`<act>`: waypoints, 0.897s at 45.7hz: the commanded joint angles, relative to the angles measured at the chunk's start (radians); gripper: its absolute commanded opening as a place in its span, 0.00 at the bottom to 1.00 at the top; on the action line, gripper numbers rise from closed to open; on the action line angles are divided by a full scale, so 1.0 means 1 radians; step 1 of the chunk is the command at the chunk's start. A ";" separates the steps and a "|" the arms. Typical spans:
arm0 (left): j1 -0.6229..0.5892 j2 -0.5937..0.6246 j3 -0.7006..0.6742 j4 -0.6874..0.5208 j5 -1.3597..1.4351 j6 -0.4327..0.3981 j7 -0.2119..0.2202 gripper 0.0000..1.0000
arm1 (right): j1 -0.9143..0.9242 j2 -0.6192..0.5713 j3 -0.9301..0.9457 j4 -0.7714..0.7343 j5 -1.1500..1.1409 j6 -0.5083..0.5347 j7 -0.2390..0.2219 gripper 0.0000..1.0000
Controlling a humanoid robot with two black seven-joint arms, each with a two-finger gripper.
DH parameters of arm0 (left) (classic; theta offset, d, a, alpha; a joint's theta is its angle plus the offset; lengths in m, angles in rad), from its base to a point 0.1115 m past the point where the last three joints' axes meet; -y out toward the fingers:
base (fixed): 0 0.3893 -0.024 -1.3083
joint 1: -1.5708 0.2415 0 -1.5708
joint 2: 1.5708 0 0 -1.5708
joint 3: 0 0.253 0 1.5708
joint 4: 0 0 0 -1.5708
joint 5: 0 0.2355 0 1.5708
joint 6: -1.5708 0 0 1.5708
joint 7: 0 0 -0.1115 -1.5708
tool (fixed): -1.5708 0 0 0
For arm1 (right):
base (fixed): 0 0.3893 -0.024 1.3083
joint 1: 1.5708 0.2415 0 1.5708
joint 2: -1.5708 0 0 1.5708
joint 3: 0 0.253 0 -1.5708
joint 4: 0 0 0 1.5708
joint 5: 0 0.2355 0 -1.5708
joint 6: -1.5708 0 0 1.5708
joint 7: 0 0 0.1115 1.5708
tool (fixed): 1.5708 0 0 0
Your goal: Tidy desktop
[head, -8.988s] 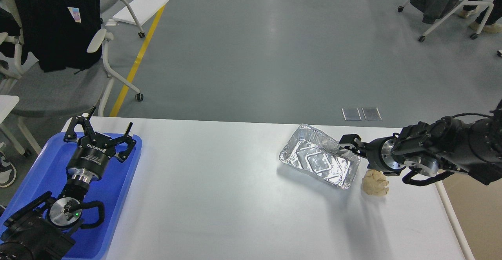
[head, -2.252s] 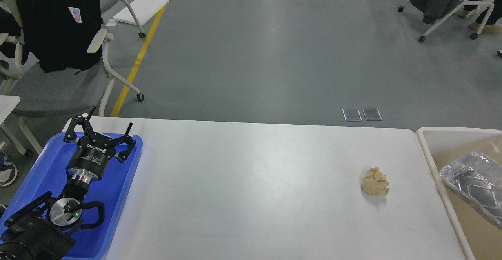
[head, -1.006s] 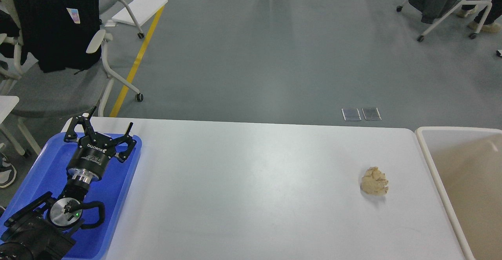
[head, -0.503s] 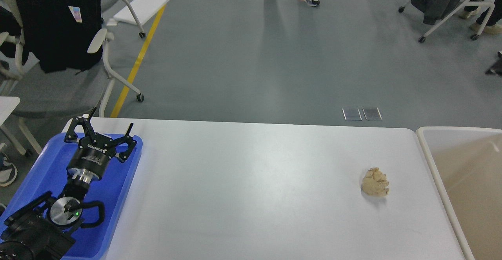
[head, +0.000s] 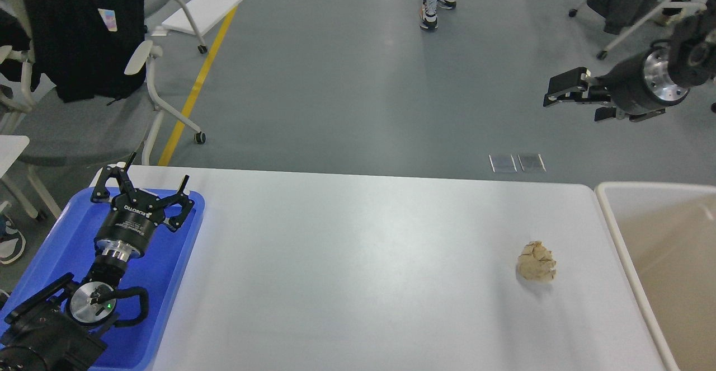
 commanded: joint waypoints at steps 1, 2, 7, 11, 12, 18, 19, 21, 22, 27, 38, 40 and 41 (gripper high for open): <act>0.000 0.000 0.000 0.001 0.000 0.000 0.000 0.99 | 0.144 0.112 -0.118 0.206 0.001 0.111 -0.002 1.00; 0.000 0.000 0.000 0.001 0.000 0.000 0.000 0.99 | 0.146 0.115 -0.122 0.216 0.001 0.116 -0.002 1.00; 0.000 0.000 0.000 0.001 0.000 0.000 0.000 0.99 | 0.169 0.131 -0.151 0.262 0.001 0.120 -0.002 1.00; 0.000 0.000 0.000 -0.001 0.000 0.000 0.000 0.99 | 0.199 0.145 -0.170 0.315 0.002 0.122 -0.002 1.00; 0.000 0.000 0.000 0.001 0.000 0.000 0.000 0.99 | 0.205 0.148 -0.171 0.328 0.002 0.120 -0.002 1.00; 0.000 0.002 0.000 0.001 0.000 0.000 0.000 0.99 | 0.228 0.160 -0.168 0.397 0.011 0.120 -0.002 1.00; 0.000 0.002 0.000 0.001 0.000 0.000 0.000 0.99 | 0.230 0.160 -0.167 0.407 0.013 0.120 0.000 1.00; 0.000 0.002 0.000 0.001 0.000 0.000 0.000 0.99 | 0.232 0.168 -0.165 0.416 0.024 0.122 0.000 1.00; 0.000 0.000 0.000 0.001 0.000 0.000 0.000 0.99 | 0.233 0.169 -0.165 0.417 0.033 0.122 0.000 1.00; 0.000 0.002 0.000 0.001 0.000 0.000 0.000 0.99 | 0.233 0.184 -0.159 0.417 0.073 0.139 0.000 1.00; 0.000 0.002 0.000 0.001 0.000 0.000 0.000 0.99 | 0.225 0.218 -0.158 0.414 0.093 0.142 -0.002 1.00; 0.001 0.000 0.000 0.001 0.000 0.000 0.000 0.99 | 0.224 0.218 -0.159 0.414 0.093 0.142 -0.002 1.00; 0.000 0.002 0.000 0.001 0.000 0.000 0.000 0.99 | 0.224 0.218 -0.159 0.414 0.093 0.142 -0.002 1.00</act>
